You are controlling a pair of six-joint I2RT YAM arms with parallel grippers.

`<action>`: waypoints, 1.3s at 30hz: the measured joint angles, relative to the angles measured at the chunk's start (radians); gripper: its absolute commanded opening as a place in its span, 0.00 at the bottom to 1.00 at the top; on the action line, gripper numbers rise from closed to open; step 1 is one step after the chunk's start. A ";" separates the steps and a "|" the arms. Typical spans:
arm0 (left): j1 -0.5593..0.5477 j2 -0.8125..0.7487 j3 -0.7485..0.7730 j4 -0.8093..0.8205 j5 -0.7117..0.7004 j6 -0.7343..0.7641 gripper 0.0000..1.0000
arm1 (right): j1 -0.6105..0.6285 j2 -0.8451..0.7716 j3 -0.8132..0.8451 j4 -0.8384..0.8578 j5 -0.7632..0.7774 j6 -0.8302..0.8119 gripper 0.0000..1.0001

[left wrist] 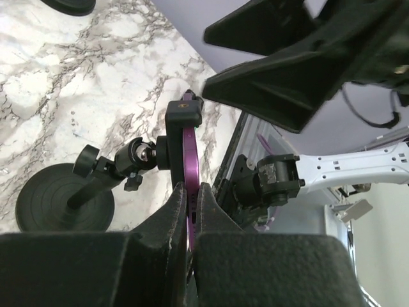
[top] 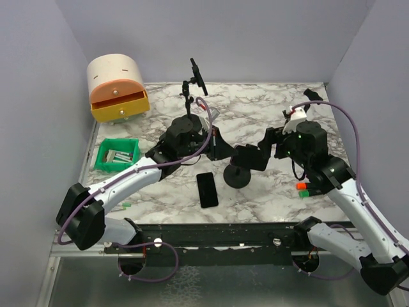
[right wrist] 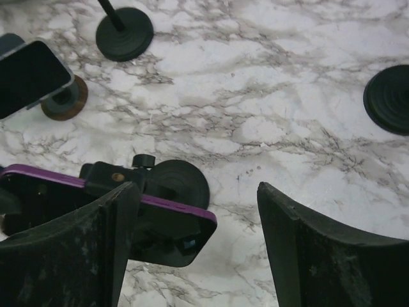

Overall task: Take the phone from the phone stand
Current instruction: Adjust the phone stand with the phone at the center of the board.

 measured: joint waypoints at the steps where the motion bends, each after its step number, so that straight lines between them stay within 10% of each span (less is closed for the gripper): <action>1: 0.001 0.006 0.018 -0.024 0.011 0.010 0.00 | -0.002 -0.011 0.014 -0.007 -0.008 -0.009 0.84; 22: 0.045 0.102 0.239 -0.309 0.112 0.100 0.00 | 0.227 -0.196 -0.038 0.045 -0.272 -0.565 0.88; 39: 0.047 0.102 0.245 -0.327 0.117 0.111 0.00 | 0.289 -0.046 -0.041 0.139 -0.300 -0.695 1.00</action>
